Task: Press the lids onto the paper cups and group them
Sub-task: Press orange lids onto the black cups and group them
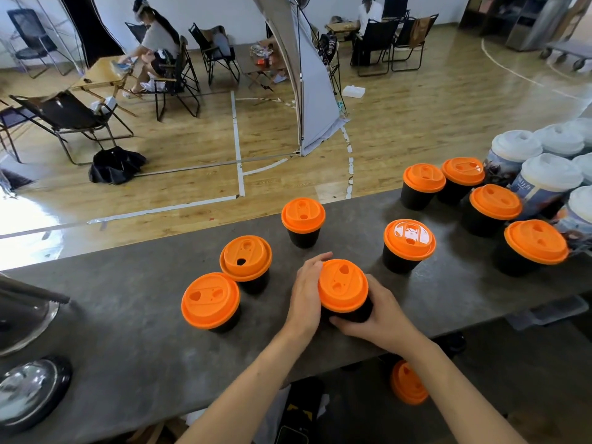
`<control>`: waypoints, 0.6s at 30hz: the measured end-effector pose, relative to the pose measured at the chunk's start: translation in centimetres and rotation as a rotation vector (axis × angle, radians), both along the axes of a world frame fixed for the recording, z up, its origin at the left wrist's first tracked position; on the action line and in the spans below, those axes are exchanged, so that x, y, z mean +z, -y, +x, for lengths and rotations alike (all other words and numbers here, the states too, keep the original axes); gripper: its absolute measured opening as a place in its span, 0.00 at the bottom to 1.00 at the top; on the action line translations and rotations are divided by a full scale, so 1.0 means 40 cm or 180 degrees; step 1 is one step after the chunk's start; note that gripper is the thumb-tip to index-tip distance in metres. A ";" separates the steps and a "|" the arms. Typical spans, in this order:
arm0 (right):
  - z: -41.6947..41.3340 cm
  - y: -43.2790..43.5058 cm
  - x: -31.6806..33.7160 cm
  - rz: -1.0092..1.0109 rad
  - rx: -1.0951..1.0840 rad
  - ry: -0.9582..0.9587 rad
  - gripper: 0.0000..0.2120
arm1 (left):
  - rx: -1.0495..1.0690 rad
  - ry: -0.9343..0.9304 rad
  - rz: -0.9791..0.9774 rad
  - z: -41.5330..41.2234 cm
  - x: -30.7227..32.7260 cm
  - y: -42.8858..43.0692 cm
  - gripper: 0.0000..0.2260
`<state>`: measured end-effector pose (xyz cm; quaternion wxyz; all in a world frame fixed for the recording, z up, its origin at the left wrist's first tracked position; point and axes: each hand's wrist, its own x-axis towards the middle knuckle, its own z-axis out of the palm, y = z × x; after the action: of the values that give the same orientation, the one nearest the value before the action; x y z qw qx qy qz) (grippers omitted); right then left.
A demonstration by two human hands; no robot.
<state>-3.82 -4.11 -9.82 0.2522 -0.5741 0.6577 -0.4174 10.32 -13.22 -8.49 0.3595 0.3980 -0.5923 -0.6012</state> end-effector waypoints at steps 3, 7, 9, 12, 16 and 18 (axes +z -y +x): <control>0.006 0.002 -0.002 0.0037 0.0001 0.0004 0.39 | 0.0114 -0.0085 -0.0063 0.002 0.008 -0.008 0.20; 0.012 0.002 -0.003 0.0076 -0.0042 0.0014 0.40 | 0.0439 -0.0196 -0.0108 0.008 -0.013 -0.068 0.19; 0.011 0.001 0.003 0.0056 -0.0025 -0.0004 0.39 | 0.0486 -0.0215 0.0015 0.003 -0.016 -0.075 0.20; 0.004 0.000 0.006 0.0057 -0.0005 0.0032 0.39 | 0.0274 -0.0088 0.0052 0.003 -0.005 -0.046 0.23; 0.003 -0.002 0.008 0.0071 0.0036 0.0020 0.38 | 0.0079 0.0027 -0.0197 0.017 0.007 -0.020 0.20; 0.006 -0.001 0.003 0.0122 0.0035 -0.0003 0.41 | 0.0159 -0.0025 -0.0236 0.019 0.009 -0.028 0.17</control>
<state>-3.58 -4.07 -9.70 0.2652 -0.5729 0.6625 -0.4031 11.06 -12.11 -8.14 0.3912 0.3967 -0.6026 -0.5713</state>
